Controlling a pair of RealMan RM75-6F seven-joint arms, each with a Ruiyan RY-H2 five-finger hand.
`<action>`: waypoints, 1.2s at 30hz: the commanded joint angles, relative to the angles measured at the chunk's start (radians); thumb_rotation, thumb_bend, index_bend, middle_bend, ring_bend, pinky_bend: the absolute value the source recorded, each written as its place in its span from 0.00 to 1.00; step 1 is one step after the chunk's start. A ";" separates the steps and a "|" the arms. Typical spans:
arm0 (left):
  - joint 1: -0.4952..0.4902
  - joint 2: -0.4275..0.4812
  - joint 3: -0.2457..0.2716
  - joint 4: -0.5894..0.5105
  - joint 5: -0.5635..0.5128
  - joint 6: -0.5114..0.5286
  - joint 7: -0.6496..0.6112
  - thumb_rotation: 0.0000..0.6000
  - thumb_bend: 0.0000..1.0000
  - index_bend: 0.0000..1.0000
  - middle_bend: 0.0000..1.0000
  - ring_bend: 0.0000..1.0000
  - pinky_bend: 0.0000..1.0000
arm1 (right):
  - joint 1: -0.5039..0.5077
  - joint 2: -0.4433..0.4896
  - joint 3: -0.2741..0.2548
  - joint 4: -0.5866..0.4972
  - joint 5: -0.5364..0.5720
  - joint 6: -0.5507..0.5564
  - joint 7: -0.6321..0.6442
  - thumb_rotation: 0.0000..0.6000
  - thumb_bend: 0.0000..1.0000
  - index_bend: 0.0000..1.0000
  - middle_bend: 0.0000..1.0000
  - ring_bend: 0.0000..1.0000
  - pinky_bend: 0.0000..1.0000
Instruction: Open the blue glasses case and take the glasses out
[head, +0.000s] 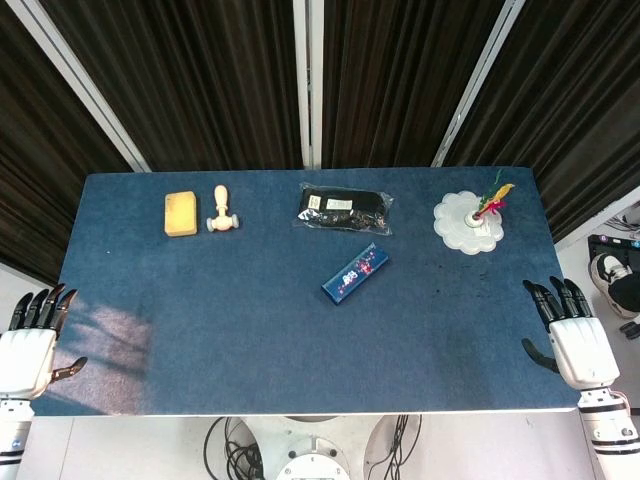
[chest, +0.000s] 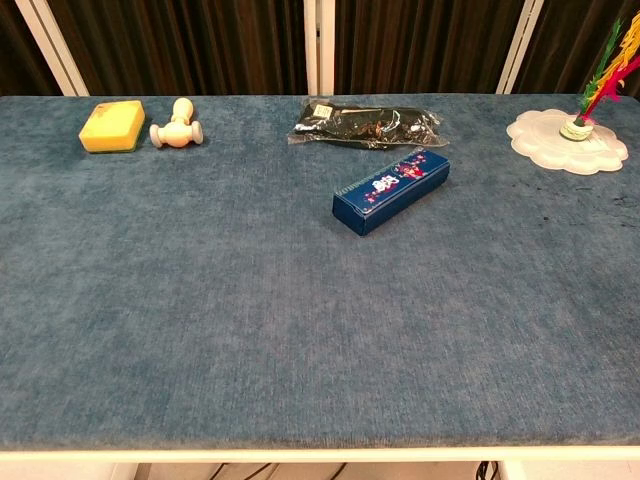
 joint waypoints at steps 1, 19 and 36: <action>-0.002 -0.004 -0.003 0.004 -0.005 -0.004 -0.001 1.00 0.03 0.09 0.02 0.00 0.00 | 0.004 -0.002 0.001 0.000 0.003 -0.006 -0.001 1.00 0.18 0.00 0.18 0.00 0.00; 0.002 -0.017 0.001 0.016 0.006 0.009 -0.020 1.00 0.03 0.08 0.02 0.00 0.00 | 0.245 -0.034 0.070 -0.029 0.050 -0.330 0.050 1.00 0.35 0.00 0.24 0.01 0.06; -0.007 -0.018 -0.005 0.010 -0.018 -0.016 -0.007 1.00 0.03 0.08 0.02 0.00 0.00 | 0.655 -0.350 0.204 0.307 0.441 -0.818 -0.061 1.00 0.36 0.00 0.19 0.00 0.00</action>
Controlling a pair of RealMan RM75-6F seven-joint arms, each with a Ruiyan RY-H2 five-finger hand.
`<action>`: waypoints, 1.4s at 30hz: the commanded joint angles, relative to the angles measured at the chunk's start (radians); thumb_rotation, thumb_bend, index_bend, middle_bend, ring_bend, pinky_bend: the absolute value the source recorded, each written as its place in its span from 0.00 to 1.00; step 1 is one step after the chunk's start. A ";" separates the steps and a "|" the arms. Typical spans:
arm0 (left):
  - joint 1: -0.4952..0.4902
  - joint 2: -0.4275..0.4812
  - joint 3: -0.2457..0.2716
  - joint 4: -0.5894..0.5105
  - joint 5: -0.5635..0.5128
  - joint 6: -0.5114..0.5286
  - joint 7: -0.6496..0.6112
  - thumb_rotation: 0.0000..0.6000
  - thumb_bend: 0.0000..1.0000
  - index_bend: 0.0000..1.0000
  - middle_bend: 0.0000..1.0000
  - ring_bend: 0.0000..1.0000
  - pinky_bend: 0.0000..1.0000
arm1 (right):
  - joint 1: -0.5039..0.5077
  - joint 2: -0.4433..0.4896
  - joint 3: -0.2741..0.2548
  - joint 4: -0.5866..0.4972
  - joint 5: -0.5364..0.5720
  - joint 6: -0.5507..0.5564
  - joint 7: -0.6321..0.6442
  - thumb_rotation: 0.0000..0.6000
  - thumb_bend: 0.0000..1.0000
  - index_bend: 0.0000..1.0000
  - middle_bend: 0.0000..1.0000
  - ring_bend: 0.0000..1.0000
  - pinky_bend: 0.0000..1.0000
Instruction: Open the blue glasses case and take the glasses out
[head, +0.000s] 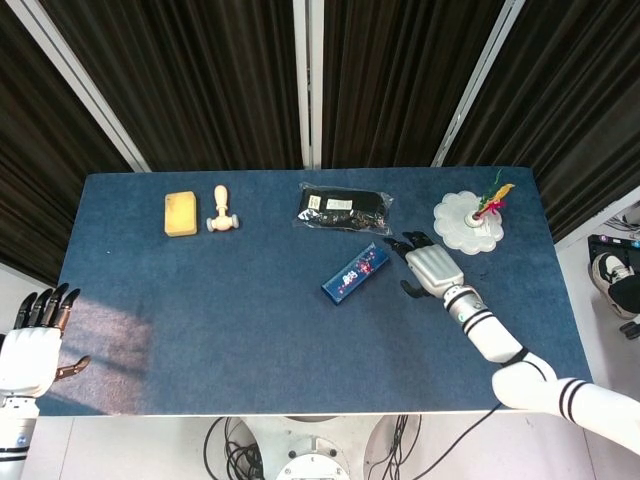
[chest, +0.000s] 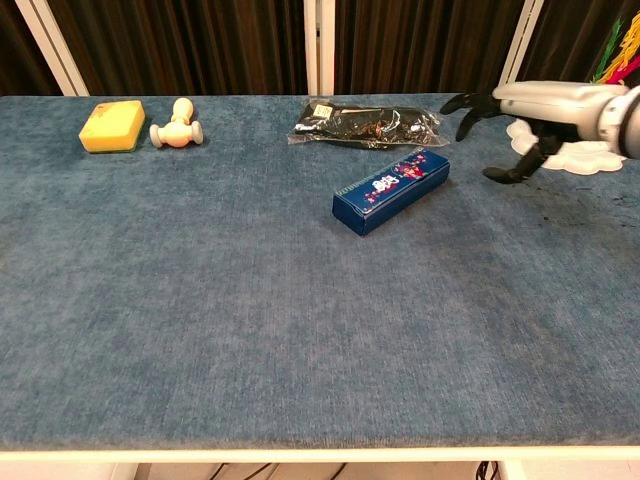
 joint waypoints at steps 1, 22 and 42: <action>-0.001 0.002 -0.001 -0.004 -0.006 -0.004 0.004 1.00 0.03 0.08 0.02 0.00 0.00 | 0.042 -0.054 0.011 0.075 0.062 -0.047 -0.027 1.00 0.36 0.00 0.19 0.00 0.00; -0.001 0.008 -0.004 -0.023 -0.010 0.003 0.018 1.00 0.03 0.09 0.02 0.00 0.00 | 0.009 0.001 -0.098 -0.049 -0.100 0.055 0.026 1.00 0.37 0.00 0.21 0.00 0.00; 0.004 -0.004 -0.002 0.021 -0.014 0.001 -0.034 1.00 0.03 0.09 0.02 0.00 0.00 | 0.119 -0.155 -0.074 -0.011 -0.084 0.099 -0.246 1.00 0.21 0.08 0.27 0.00 0.00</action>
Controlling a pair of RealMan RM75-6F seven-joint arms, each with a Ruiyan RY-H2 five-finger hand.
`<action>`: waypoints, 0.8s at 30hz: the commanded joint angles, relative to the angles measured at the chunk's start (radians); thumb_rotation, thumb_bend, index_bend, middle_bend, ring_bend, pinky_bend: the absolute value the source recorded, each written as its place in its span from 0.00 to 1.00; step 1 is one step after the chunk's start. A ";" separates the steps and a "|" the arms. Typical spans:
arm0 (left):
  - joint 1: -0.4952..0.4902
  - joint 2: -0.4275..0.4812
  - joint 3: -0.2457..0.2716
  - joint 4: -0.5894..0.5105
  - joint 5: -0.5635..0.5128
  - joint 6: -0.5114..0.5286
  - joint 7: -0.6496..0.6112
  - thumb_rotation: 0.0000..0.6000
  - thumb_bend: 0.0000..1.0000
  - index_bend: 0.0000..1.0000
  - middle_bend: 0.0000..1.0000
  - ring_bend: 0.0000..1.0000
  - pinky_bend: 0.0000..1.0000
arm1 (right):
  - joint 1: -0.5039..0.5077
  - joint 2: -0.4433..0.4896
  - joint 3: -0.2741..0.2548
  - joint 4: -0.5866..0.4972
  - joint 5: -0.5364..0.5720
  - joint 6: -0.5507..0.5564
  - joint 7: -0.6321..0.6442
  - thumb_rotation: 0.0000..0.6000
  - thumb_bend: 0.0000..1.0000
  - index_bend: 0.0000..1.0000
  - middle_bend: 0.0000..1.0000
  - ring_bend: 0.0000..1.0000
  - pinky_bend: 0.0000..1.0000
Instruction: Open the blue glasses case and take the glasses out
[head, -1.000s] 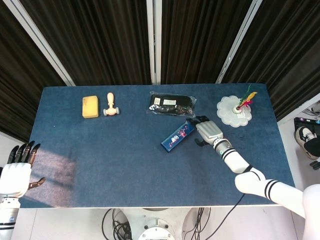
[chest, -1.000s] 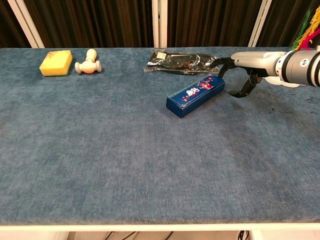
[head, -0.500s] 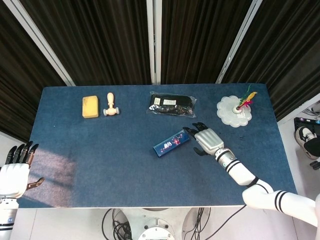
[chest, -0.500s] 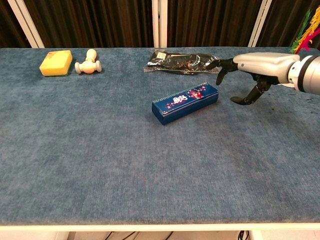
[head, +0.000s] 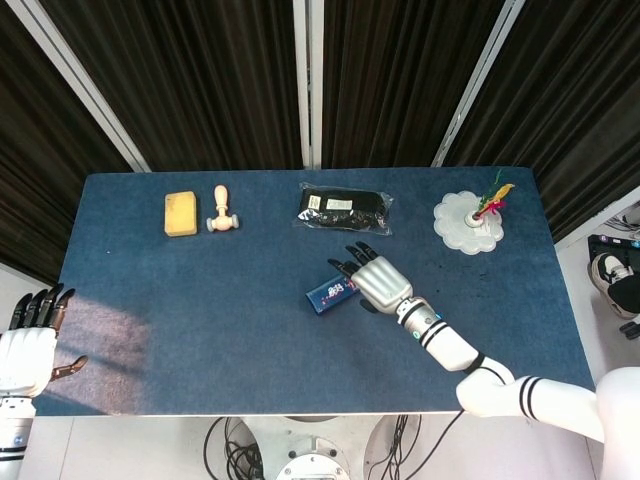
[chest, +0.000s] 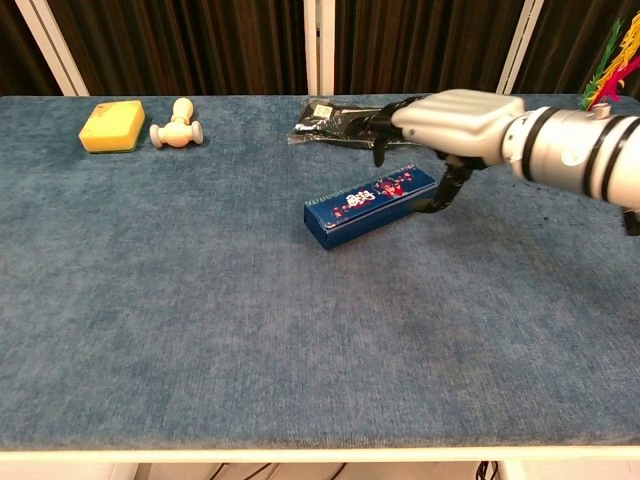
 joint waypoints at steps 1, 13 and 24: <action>0.000 0.000 -0.001 0.001 -0.002 -0.001 -0.001 1.00 0.03 0.09 0.02 0.00 0.00 | 0.023 -0.039 -0.002 0.037 0.022 -0.016 -0.025 1.00 0.22 0.09 0.28 0.01 0.00; 0.000 0.002 -0.004 0.000 -0.005 0.000 -0.002 1.00 0.03 0.08 0.02 0.00 0.00 | 0.032 -0.052 -0.012 0.067 0.032 -0.014 -0.003 1.00 0.30 0.12 0.30 0.01 0.00; -0.002 0.005 -0.005 -0.006 -0.008 -0.003 0.003 1.00 0.03 0.08 0.02 0.00 0.00 | 0.043 -0.062 -0.019 0.084 0.036 -0.019 0.009 1.00 0.34 0.15 0.32 0.02 0.00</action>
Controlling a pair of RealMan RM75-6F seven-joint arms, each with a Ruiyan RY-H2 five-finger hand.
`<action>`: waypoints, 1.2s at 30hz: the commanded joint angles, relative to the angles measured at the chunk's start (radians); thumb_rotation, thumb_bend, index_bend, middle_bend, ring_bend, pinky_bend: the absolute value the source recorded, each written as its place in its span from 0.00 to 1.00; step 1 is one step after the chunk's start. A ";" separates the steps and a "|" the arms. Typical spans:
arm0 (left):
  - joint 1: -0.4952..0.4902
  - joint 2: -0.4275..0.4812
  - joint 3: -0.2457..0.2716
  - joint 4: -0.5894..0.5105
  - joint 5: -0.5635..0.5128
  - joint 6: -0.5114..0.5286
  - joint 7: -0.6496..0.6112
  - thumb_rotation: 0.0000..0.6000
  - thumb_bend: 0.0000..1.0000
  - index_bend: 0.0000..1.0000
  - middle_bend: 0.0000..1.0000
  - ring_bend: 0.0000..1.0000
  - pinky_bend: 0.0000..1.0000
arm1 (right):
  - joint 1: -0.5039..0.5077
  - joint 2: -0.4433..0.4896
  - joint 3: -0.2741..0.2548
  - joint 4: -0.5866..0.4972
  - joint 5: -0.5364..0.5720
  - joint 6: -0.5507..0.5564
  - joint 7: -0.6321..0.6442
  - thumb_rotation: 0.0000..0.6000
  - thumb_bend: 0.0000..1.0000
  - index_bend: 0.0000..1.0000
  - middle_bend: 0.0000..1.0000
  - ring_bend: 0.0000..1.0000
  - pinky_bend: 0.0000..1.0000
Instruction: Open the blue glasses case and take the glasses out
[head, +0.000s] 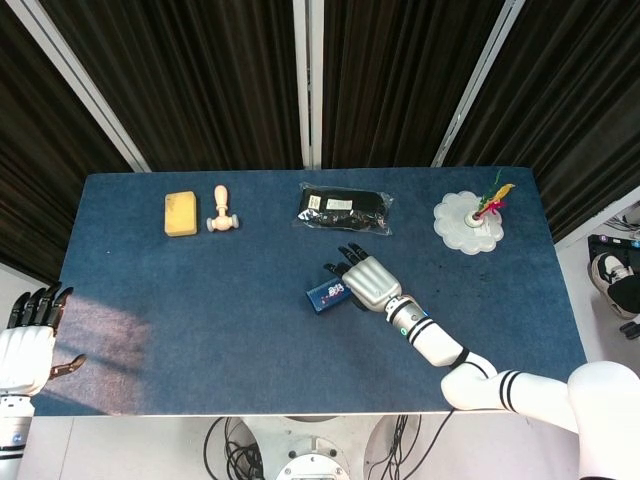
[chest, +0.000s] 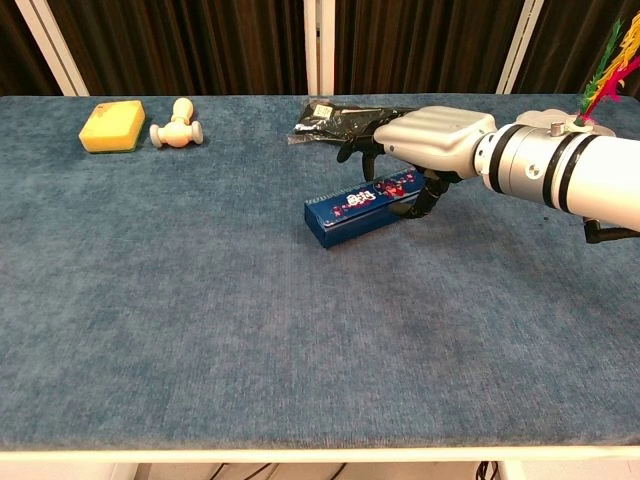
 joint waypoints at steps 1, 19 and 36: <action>0.000 0.000 0.000 0.000 0.000 0.000 0.001 1.00 0.03 0.08 0.02 0.00 0.00 | 0.001 0.000 -0.001 0.002 -0.001 0.001 0.001 1.00 0.34 0.15 0.32 0.02 0.00; 0.000 -0.002 -0.001 0.007 -0.004 -0.002 -0.009 1.00 0.03 0.08 0.02 0.00 0.00 | 0.012 -0.008 -0.013 0.015 0.001 -0.001 -0.002 1.00 0.50 0.28 0.39 0.09 0.01; -0.003 -0.008 -0.002 0.014 -0.003 -0.007 -0.017 1.00 0.03 0.08 0.02 0.00 0.00 | 0.029 0.146 -0.021 -0.169 0.148 -0.081 -0.059 1.00 0.70 0.42 0.47 0.24 0.10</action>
